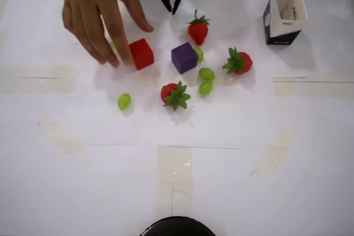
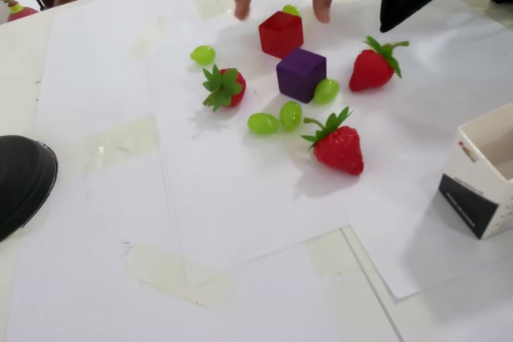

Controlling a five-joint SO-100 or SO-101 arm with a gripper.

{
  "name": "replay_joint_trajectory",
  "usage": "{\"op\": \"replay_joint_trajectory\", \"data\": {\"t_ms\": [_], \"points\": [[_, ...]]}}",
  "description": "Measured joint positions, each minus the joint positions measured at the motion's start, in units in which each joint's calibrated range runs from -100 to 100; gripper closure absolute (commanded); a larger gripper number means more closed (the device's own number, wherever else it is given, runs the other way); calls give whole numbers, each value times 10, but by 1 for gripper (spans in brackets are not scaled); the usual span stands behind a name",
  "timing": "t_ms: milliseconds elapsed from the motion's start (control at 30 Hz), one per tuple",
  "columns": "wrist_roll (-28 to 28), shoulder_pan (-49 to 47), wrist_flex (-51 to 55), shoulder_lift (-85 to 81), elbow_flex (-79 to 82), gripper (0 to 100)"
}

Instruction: Put the purple cube on top of the red cube

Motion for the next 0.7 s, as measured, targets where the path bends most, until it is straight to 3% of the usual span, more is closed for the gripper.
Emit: {"op": "replay_joint_trajectory", "data": {"t_ms": [400, 567, 700], "points": [[23, 3, 51, 0, -18, 100], [62, 36, 84, 39, -130, 100], [102, 48, 99, 199, -295, 100]]}}
